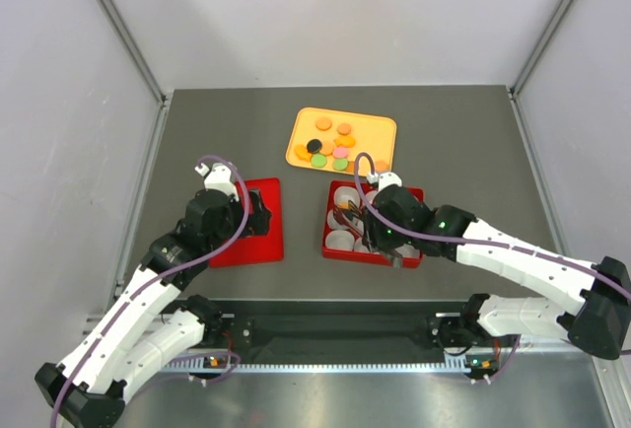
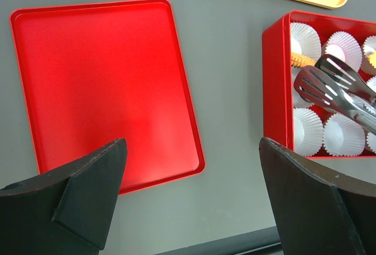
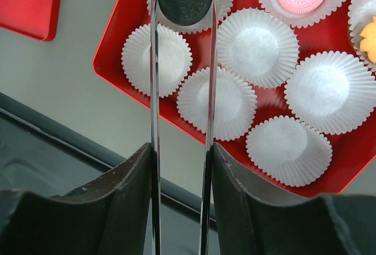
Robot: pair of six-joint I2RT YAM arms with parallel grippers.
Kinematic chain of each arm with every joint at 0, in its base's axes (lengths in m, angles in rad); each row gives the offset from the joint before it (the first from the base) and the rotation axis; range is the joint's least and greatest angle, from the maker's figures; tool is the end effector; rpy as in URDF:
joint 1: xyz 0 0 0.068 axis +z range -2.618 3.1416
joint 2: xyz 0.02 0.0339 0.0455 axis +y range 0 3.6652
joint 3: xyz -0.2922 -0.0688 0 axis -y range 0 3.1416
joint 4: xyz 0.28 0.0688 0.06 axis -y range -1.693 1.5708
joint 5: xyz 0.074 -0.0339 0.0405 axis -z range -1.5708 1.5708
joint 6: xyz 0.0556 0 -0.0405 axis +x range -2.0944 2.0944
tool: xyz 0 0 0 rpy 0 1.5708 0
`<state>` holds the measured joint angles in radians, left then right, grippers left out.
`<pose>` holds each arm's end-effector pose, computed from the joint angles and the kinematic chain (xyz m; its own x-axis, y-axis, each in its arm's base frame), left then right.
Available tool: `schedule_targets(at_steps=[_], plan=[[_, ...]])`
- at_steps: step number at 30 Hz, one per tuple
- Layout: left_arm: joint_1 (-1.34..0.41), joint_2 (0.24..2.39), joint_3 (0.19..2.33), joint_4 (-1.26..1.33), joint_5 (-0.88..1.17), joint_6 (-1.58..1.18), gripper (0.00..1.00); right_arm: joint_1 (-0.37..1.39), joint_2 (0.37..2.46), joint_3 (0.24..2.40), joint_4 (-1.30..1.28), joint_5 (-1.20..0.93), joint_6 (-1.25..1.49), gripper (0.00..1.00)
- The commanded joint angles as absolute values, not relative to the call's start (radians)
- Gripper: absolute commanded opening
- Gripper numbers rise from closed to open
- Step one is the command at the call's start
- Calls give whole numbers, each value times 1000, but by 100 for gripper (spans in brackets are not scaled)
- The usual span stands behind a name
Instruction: Pack the cookies
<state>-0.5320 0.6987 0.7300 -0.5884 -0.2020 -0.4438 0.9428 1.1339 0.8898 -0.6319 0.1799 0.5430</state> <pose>0.1636 -0.0834 0.3023 -0.5619 -0.1574 -0.8121 0.1206 0.9557 -0.2686 0.1637 0.2086 0.2699 -0.7630 -0.1856 -0.6192 -0.3908 0.8955 0.2131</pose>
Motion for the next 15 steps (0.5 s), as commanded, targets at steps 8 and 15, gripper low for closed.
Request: schedule_targets(at_steps=[8,15], plan=[[-537,700,733,-574,-212,-448,99,965,1091,888,-580,199,566,46],[-537,693,732,-572,-209,-448,99,968,1078,897,-589,193,572,46]])
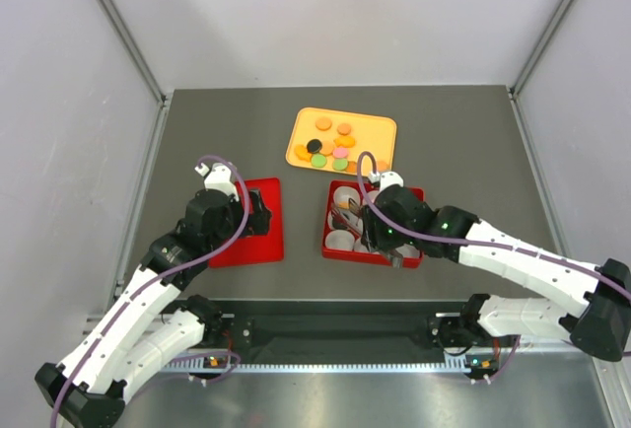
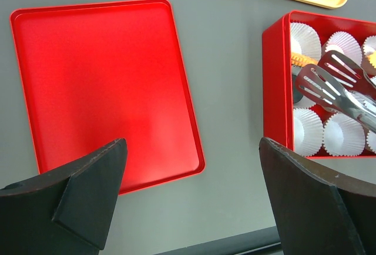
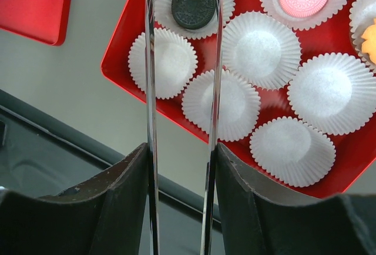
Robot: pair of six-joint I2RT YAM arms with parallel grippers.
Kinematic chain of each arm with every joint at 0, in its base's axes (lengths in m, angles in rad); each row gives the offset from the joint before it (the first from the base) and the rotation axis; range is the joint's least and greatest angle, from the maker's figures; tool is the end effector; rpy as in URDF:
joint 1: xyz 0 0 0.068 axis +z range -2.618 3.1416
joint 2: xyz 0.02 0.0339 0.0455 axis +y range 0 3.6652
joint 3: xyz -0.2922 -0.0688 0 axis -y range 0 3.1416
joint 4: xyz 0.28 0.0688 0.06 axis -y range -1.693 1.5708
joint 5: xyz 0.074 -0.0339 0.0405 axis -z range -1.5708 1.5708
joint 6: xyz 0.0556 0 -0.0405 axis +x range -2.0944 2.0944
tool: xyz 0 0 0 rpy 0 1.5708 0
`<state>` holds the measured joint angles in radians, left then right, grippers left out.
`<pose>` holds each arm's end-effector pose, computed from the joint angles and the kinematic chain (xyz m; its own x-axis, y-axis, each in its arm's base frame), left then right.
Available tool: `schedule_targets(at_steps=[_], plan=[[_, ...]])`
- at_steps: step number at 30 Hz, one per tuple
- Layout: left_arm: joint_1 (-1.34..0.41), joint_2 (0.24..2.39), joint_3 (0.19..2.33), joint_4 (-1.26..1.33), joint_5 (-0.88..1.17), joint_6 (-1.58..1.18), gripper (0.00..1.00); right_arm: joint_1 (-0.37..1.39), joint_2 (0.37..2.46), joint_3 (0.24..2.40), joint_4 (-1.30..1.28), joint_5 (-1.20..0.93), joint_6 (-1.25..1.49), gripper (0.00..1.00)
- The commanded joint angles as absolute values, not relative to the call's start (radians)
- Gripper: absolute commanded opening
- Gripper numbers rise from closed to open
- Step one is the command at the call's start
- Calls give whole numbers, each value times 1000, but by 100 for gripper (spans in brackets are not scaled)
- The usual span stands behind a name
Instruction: Pack the cookies
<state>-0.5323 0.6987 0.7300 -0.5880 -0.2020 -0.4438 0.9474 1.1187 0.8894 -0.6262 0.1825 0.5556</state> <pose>0.1636 -0.0834 0.3023 -0.5616 -0.1574 -0.8123 0.1210 0.9556 -0.2688 0.1618 0.2077 0.2740 -0.7589 -0.1669 -0.6295 -0.3868 0.8931 0.2295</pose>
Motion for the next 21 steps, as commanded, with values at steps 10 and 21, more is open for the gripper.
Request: schedule_targets(at_steps=[10,21], plan=[[-537,707,732,-571,-206,-448,99,940,1060,1006,-632,187,519,47],[-537,709,732,-571,-201,-446,99,652,1208,1230,-611,43,380,46]])
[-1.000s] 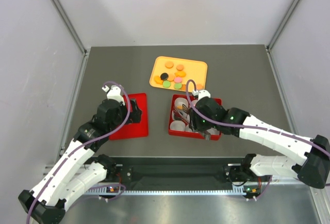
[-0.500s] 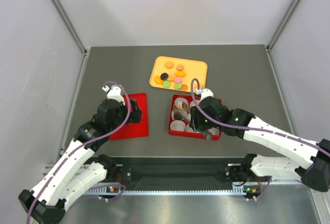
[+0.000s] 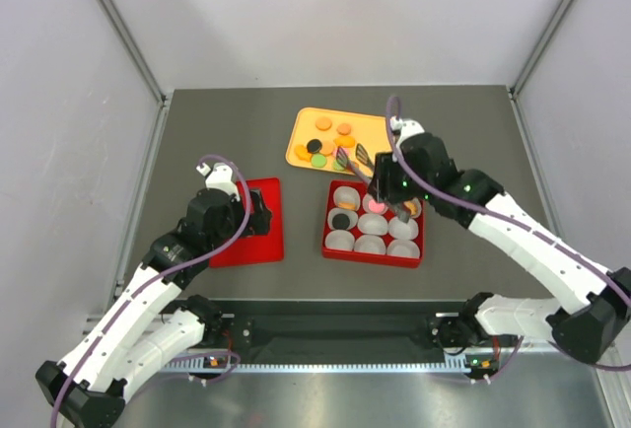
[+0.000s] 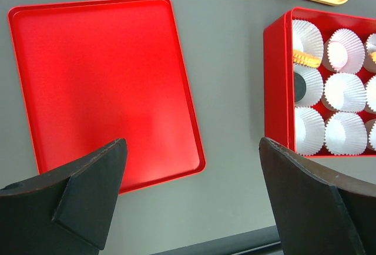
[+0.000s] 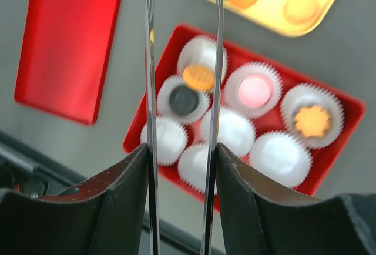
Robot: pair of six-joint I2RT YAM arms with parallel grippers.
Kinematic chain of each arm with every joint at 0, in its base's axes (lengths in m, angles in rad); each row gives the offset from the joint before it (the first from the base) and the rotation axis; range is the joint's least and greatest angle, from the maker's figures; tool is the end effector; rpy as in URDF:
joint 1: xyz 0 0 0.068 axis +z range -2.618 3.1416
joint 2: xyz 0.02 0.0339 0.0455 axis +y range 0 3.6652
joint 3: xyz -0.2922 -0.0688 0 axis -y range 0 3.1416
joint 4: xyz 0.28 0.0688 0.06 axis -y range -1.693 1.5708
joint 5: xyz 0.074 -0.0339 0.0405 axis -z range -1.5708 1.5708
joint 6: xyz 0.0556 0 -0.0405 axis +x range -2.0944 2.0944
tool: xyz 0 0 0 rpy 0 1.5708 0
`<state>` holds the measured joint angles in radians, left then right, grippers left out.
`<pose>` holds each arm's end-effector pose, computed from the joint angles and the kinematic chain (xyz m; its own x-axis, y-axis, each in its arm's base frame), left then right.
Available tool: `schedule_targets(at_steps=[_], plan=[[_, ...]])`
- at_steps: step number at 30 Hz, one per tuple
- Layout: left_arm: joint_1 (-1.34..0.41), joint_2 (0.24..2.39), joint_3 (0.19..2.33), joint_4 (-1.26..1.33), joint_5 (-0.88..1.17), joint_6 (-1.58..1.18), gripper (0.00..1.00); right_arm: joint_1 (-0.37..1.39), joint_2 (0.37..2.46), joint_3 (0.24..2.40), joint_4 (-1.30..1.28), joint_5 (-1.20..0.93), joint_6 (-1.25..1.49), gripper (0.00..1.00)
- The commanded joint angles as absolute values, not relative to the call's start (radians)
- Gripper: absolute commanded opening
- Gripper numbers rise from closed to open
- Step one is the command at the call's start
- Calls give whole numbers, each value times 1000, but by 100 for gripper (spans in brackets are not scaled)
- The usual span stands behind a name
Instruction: Pack the cookies
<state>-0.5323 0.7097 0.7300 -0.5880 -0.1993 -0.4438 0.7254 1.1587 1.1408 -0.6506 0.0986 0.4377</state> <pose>0.1653 -0.0846 0.3005 -0.5703 -0.1526 -0.8072 0.1205 0.9565 -0.2659 0.2172 0.1853 0.3561 -0.6754 -0.0351 -0.7366 -0.3491 0.8951 0.2774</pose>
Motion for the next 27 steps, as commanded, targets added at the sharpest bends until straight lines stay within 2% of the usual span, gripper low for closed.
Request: schedule_targets(at_steps=[1,14,27], plan=[[-537,709,733,-571,-198,-446,99,635,1227,1248,-607,34,373,47],[-538,701,732,-571,-206,-446,99,459,1552,1482,-555,15,301,47],[-538,710,733,-575,-218,-449,99,451,1830,1615,-532,-25,275,46]])
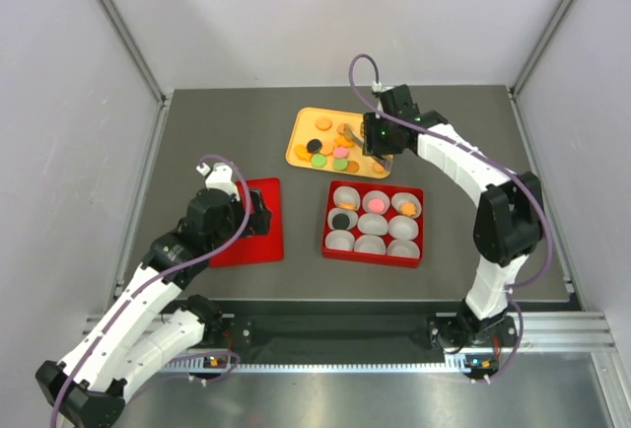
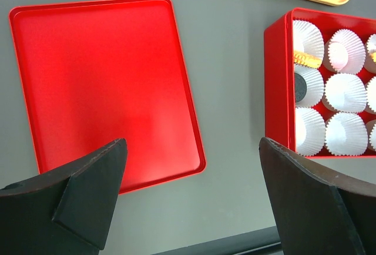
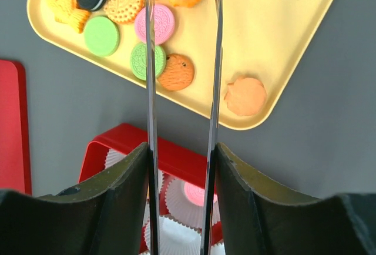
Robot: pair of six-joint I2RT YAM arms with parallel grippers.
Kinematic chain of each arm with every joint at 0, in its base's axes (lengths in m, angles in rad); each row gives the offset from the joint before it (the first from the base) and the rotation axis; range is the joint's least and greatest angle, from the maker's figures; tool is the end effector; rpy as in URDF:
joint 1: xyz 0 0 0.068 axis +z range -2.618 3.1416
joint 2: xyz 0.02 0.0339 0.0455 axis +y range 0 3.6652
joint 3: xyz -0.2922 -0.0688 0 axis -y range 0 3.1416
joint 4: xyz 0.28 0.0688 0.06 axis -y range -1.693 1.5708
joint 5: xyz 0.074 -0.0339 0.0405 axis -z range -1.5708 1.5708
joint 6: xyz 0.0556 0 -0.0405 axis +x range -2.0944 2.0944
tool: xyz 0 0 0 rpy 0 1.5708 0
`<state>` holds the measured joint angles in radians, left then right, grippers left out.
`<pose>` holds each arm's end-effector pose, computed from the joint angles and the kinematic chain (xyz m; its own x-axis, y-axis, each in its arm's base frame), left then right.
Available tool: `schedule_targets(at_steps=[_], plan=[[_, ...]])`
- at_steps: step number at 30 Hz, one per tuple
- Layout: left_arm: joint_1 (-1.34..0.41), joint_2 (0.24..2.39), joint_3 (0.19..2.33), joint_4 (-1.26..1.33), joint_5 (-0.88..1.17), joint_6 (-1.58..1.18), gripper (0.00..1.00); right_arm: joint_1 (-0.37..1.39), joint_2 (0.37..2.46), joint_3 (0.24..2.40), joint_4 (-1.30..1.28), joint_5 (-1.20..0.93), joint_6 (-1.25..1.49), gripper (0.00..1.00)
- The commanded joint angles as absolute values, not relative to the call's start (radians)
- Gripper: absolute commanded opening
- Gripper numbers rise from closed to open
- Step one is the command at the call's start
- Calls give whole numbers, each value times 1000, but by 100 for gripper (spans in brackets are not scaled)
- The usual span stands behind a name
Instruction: Pack the cookies
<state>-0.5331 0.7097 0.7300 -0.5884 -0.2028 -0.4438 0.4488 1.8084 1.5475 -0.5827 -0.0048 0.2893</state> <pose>0.1653 -0.0846 0.3005 -0.5694 -0.1523 -0.8078 0.1186 0.9572 -0.2641 0.4152 0.2002 0.2864 -0.7697 -0.0540 -0.6361 -0.2266 0.9547 0.1931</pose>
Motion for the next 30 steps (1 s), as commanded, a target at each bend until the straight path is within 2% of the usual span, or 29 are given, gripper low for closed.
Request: schedule_targets(at_steps=[1,21,30], plan=[[-538,710,733,-575,-218,-449,99,453,1842,1629,-532,-26,272,46],[-538,719,733,-574,-219,-449,99,485,2068,1870,-603,92,229,48],[-538,723,733,-575,-221,-449,99,509,2089,1885,-615,107,219,49]])
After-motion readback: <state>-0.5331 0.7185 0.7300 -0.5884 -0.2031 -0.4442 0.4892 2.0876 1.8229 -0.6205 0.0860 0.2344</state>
